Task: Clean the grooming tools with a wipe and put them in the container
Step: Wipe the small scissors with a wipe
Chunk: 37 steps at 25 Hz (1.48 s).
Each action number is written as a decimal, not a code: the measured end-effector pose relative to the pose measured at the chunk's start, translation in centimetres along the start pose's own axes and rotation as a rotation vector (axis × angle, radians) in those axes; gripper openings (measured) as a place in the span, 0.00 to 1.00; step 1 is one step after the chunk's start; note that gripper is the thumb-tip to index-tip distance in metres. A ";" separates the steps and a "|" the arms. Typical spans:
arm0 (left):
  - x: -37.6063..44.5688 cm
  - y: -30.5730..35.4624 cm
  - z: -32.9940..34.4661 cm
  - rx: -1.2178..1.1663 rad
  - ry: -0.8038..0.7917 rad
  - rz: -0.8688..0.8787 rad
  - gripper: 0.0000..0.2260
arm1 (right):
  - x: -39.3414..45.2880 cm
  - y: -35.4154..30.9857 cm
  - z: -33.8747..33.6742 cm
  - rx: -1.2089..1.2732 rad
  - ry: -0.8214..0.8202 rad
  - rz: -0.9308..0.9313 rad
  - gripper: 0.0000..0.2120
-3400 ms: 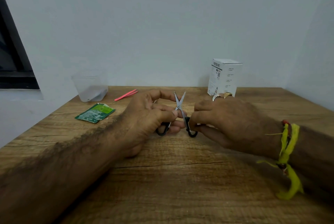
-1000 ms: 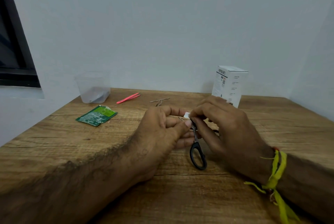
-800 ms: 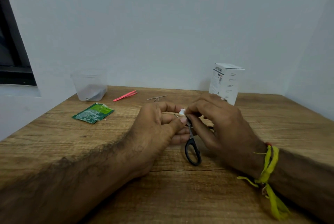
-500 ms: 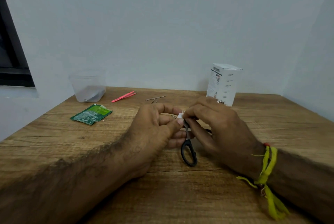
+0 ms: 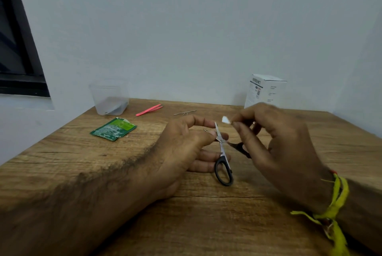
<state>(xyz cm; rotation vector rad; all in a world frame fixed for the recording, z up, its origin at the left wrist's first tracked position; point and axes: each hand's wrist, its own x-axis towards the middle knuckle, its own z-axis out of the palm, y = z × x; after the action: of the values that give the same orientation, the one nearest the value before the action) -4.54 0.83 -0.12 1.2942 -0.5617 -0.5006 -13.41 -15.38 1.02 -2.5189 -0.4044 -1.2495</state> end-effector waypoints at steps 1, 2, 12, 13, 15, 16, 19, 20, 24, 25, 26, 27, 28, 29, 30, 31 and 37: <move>0.0 0.0 0.1 -0.004 0.020 0.004 0.09 | -0.3 -0.3 0.3 -0.012 -0.019 -0.017 0.04; 0.0 -0.1 0.1 -0.009 0.039 0.004 0.09 | -0.5 -0.6 0.5 -0.025 -0.041 -0.040 0.05; 0.1 -0.2 -0.1 -0.014 0.093 0.028 0.06 | -0.6 -0.9 1.6 -0.179 -0.187 -0.099 0.06; 0.1 -0.2 -0.1 -0.012 0.098 0.026 0.06 | -0.5 -0.8 1.7 -0.184 -0.197 -0.107 0.07; 0.0 -0.2 0.0 -0.005 0.098 0.020 0.05 | -0.5 -0.6 1.5 -0.211 -0.229 -0.149 0.07; -0.1 -0.1 0.1 -0.004 0.091 0.020 0.05 | -0.6 -0.6 1.4 -0.226 -0.243 -0.166 0.07; 0.0 -0.1 0.0 -0.003 0.105 0.029 0.04 | -0.3 -0.6 1.4 -0.250 -0.231 -0.200 0.06; 0.1 -0.1 0.0 -0.003 0.125 0.025 0.04 | -0.3 -0.6 1.5 -0.258 -0.231 -0.211 0.06; 0.1 -0.1 0.1 -0.003 0.129 0.027 0.05 | -0.2 -0.8 1.2 -0.318 -0.240 -0.242 0.06; 0.1 -0.2 0.0 -0.004 0.133 0.030 0.05 | -0.1 -0.8 1.2 -0.330 -0.236 -0.249 0.06; 0.1 -0.2 0.0 -0.004 0.139 0.030 0.05 | -0.1 -0.8 1.2 -0.341 -0.236 -0.258 0.06; 0.1 -0.2 0.1 0.000 0.141 0.027 0.05 | -0.1 -0.8 1.3 -0.351 -0.237 -0.268 0.06; 0.2 -0.2 0.2 0.005 0.136 0.027 0.05 | -0.2 -0.9 1.3 -0.354 -0.240 -0.274 0.05; 0.2 -0.2 0.1 0.007 0.130 0.029 0.05 | -0.2 -0.9 1.3 -0.350 -0.240 -0.270 0.05; 0.2 -0.2 0.0 0.008 0.129 0.032 0.05 | -0.1 -0.9 1.4 -0.340 -0.235 -0.258 0.05; 0.2 -0.2 0.0 0.007 0.131 0.033 0.05 | -0.2 -0.9 1.5 -0.330 -0.230 -0.242 0.05; 0.2 -0.3 -0.1 0.008 0.141 0.031 0.06 | -0.3 -0.4 1.6 -0.278 -0.238 -0.218 0.06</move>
<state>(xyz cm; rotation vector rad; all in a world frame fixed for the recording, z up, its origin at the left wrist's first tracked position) -4.28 0.72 -0.40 1.3152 -0.4651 -0.3786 -12.54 -14.44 -0.11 -2.9429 -0.6119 -1.1497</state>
